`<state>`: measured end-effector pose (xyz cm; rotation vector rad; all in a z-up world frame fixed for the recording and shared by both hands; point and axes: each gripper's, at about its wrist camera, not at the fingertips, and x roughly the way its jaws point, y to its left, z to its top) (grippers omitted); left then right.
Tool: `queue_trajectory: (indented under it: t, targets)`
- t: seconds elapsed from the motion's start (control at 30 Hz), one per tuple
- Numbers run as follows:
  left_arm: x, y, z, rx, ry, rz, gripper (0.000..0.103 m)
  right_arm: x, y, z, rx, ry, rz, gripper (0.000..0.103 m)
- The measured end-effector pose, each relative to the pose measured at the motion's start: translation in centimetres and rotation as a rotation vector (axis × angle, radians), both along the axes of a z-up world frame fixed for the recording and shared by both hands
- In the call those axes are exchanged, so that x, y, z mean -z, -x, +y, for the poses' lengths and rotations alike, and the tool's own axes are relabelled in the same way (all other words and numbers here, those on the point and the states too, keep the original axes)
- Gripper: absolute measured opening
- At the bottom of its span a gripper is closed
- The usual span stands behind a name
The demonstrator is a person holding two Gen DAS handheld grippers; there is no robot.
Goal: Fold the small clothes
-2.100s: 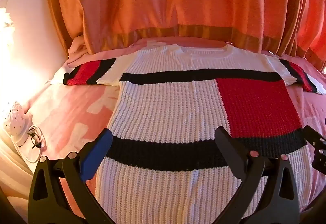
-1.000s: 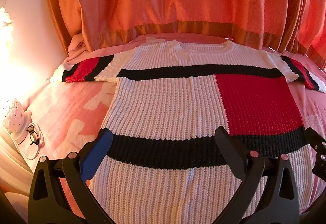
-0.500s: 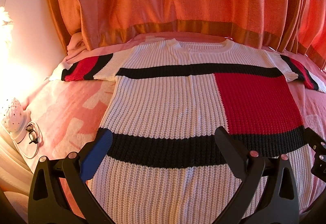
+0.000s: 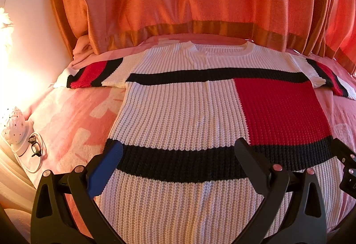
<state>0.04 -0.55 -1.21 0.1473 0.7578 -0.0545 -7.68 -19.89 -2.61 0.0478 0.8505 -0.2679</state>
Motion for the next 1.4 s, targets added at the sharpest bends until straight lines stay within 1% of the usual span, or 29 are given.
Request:
queue_trajectory:
  t: [1.2,1.4]
  targets:
    - [0.14,-0.06,0.28,-0.001,0.0,0.005,0.098,0.02,-0.06,0.04,0.003,-0.003,0.004,0.093]
    - [0.3,-0.3,0.24,-0.008,0.008,0.015,0.098,0.27,-0.4,0.74,-0.012,-0.018,0.004,0.093]
